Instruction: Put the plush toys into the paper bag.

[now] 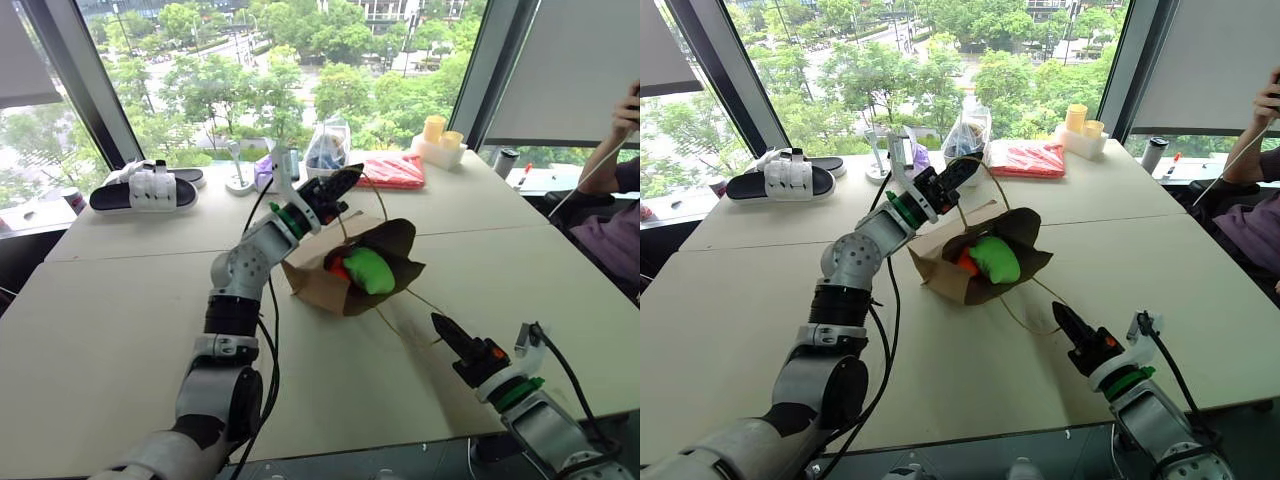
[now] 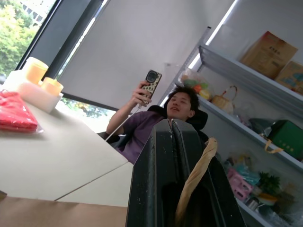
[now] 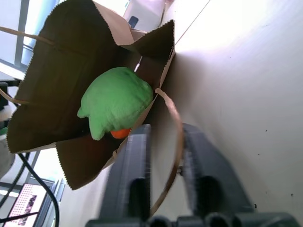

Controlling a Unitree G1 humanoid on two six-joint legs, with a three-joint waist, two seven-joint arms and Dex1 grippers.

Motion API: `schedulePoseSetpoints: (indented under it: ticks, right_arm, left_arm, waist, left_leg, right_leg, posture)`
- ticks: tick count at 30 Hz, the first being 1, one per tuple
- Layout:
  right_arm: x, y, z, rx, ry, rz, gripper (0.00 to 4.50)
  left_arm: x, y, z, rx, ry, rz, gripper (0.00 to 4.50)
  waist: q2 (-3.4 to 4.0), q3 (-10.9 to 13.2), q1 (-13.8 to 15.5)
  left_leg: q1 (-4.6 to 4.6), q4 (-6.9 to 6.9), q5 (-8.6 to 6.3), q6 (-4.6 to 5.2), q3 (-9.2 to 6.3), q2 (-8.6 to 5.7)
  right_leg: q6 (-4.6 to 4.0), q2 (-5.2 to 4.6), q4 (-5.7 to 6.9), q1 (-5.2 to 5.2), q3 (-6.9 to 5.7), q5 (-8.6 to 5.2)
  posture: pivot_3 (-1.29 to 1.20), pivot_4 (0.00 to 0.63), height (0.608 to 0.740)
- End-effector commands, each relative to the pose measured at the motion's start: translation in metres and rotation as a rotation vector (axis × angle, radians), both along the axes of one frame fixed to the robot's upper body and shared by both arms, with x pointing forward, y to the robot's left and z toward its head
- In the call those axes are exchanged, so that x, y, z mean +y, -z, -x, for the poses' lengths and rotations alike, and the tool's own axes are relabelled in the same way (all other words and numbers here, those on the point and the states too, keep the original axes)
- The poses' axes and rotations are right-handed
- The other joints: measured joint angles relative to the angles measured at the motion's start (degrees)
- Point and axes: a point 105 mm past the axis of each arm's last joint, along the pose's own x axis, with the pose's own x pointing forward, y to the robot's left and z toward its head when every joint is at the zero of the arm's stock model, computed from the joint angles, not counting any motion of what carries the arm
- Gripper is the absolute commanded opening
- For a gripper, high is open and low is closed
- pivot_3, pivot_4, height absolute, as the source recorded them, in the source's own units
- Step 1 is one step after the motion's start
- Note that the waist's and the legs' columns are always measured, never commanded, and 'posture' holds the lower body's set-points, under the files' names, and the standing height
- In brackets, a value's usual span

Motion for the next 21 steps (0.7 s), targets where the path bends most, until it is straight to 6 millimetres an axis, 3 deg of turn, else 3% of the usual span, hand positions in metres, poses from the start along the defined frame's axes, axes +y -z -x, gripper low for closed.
schedulePoseSetpoints:
  ticks: [1,2,5,9,13,15,21]
  right_arm:
    - [0.008,-0.031,0.006,-0.111,-0.058,0.017,0.03]
    - [0.01,-0.038,0.008,-0.135,-0.077,0.019,0.03]
    - [0.018,-0.085,0.018,-0.303,-0.157,0.008,0.03]
    - [0.021,-0.133,0.021,-0.432,-0.23,-0.031,0.03]
    - [0.016,-0.152,0.009,-0.461,-0.214,-0.011,0.03]
    - [0.013,-0.164,0.0,-0.484,-0.213,0.001,0.03]
    - [0.018,-0.154,-0.018,-0.423,-0.243,0.105,0.03]
  left_arm:
    - [0.003,-0.012,0.005,-0.073,-0.015,-0.034,0.0]
    - [0.004,-0.011,0.005,-0.082,-0.024,-0.063,0.0]
    - [0.013,-0.009,0.006,-0.12,-0.046,-0.219,0.0]
    - [0.03,-0.023,0.01,-0.119,-0.024,-0.263,0.0]
    - [0.037,-0.019,0.01,-0.125,-0.028,-0.31,0.0]
    - [0.045,0.002,-0.005,-0.128,-0.133,-0.412,0.0]
    - [0.036,0.024,-0.012,-0.084,-0.122,-0.406,0.0]
  waist:
    - [0.0,0.0,-0.01]
    - [0.0,0.0,-0.04]
    - [0.0,0.01,-0.28]
    - [0.0,0.01,-0.26]
    - [-0.04,0.03,0.25]
    - [-0.04,0.03,0.08]
    - [-0.05,0.04,0.13]
  left_leg:
    - [0.0,0.0,0.0,0.0,0.0,0.0]
    - [0.0,0.0,0.0,0.0,0.0,0.0]
    - [0.0,-0.01,0.0,0.0,0.0,0.0]
    - [0.01,-0.02,0.0,0.0,-0.02,0.04]
    - [-0.02,0.0,0.0,0.0,-0.12,0.02]
    - [-0.04,0.02,0.0,0.0,-0.09,0.0]
    - [-0.04,-0.01,-0.01,0.01,-0.08,0.02]
  right_leg:
    - [0.0,0.0,0.0,0.0,0.0,0.0]
    - [0.0,0.0,0.0,0.0,0.0,0.0]
    - [0.0,0.0,0.0,-0.01,0.0,0.0]
    - [0.0,0.02,0.02,-0.02,0.0,0.0]
    - [0.01,0.02,-0.01,0.05,-0.07,-0.01]
    - [0.01,0.01,-0.04,0.04,-0.05,-0.01]
    - [0.01,0.01,-0.04,0.04,-0.06,-0.01]
  posture:
    - [0.0,0.15,0.74]
    - [0.0,0.15,0.74]
    - [0.0,0.15,0.74]
    - [0.0,0.15,0.74]
    - [0.0,0.15,0.74]
    - [0.0,0.15,0.74]
    - [0.0,0.15,0.74]
